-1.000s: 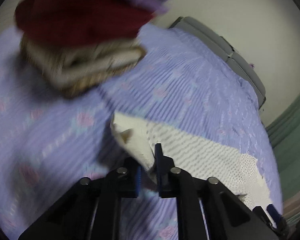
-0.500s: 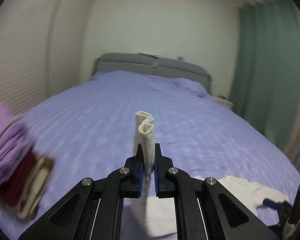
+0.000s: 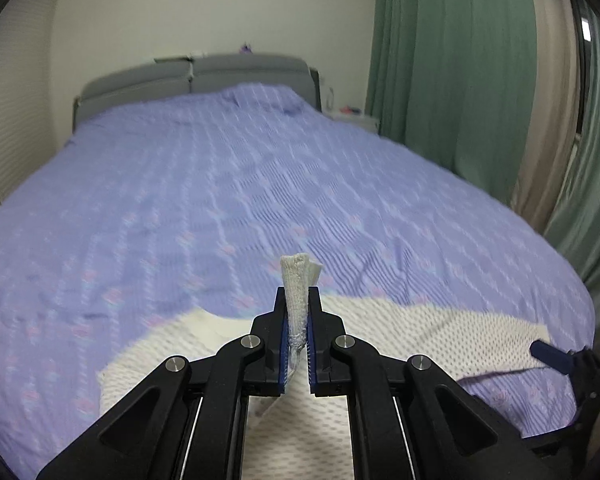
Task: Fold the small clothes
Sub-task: 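Fold the held sleeve across the shirt body and release it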
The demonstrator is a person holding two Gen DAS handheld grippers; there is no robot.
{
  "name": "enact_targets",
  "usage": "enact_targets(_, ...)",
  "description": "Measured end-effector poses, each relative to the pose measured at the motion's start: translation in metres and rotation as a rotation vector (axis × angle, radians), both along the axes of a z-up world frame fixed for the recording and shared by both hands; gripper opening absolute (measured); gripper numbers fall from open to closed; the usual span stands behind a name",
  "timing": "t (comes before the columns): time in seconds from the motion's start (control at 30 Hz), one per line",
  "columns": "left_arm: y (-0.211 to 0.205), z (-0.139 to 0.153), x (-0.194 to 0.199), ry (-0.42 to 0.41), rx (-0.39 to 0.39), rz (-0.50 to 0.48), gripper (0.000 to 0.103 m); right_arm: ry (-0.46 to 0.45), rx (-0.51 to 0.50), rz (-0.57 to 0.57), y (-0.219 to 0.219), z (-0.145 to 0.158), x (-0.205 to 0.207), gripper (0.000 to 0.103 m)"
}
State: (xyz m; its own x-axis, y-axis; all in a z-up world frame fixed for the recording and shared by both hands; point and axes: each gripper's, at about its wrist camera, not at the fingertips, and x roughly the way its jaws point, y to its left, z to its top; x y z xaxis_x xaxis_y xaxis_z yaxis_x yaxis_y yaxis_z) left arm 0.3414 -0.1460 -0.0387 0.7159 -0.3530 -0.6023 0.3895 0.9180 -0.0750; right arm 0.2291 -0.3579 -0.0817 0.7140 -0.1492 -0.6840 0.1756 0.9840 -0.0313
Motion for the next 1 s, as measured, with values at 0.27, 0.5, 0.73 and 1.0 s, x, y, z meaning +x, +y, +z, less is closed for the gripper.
enact_targets(0.27, -0.016, -0.042, 0.013, 0.093, 0.042, -0.026, 0.062, 0.021, 0.025, -0.054, -0.031, -0.013, -0.002, 0.103)
enact_targets(0.5, 0.032, -0.004, -0.021, -0.01, -0.024, -0.05, 0.084, 0.033, 0.038, -0.077, -0.037, -0.015, -0.006, 0.103)
enact_targets(0.73, 0.131, -0.008, -0.076, -0.107, 0.109, 0.046, 0.087, 0.023, 0.081, 0.013, -0.014, -0.02, -0.007, 0.102)
enact_targets(1.0, 0.169, -0.068, -0.094, -0.014, 0.2, 0.068, 0.07, 0.063, 0.184, 0.113, 0.028, -0.049, -0.011, 0.085)
